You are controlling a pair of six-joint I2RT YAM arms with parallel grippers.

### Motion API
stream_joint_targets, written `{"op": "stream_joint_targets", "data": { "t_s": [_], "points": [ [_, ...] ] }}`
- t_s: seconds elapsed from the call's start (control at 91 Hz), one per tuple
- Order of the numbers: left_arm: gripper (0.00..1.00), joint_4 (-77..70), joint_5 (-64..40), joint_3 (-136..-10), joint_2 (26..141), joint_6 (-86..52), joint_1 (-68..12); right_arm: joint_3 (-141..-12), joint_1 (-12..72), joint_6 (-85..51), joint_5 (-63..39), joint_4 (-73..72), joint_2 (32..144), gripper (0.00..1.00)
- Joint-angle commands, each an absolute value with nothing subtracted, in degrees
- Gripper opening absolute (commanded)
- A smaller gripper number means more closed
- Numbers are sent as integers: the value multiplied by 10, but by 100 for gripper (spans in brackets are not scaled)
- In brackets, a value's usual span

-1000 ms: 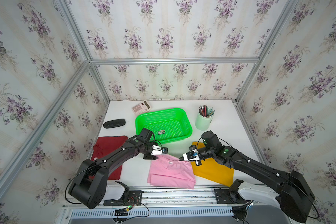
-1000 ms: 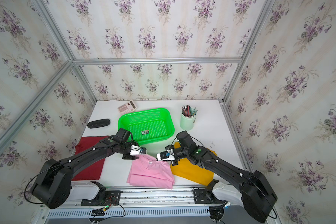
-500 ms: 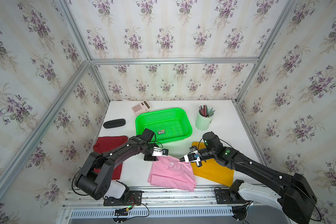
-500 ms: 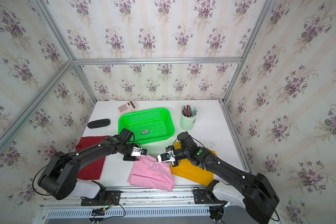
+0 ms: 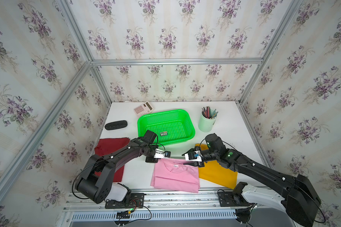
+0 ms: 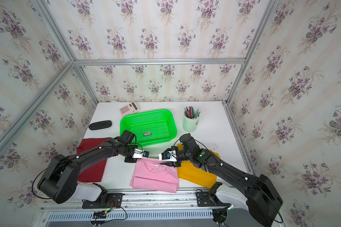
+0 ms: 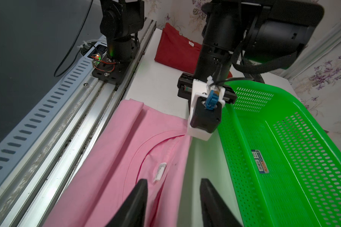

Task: Put the folded t-shirts into the basket
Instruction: Pick up the T-shirt from the center of the board.

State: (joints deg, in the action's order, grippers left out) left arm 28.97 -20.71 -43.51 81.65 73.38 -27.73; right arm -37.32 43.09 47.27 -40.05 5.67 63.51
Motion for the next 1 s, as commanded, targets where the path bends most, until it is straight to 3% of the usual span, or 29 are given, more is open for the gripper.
{"op": "stream_joint_targets", "data": {
  "t_s": [0.0, 0.099, 0.429, 0.989],
  "points": [
    [0, 278, -184, -426, 786, 746, -276, -412, 435, 459, -372, 139, 631, 67],
    [0, 268, -175, -414, 761, 748, -276, -437, 435, 470, -347, 195, 636, 74],
    [0, 284, -158, -402, 701, 772, -292, -464, 425, 503, -253, 189, 724, 77],
    [0, 429, -118, -450, 580, 816, -321, -539, 402, 620, -305, 173, 876, 78]
  ]
}}
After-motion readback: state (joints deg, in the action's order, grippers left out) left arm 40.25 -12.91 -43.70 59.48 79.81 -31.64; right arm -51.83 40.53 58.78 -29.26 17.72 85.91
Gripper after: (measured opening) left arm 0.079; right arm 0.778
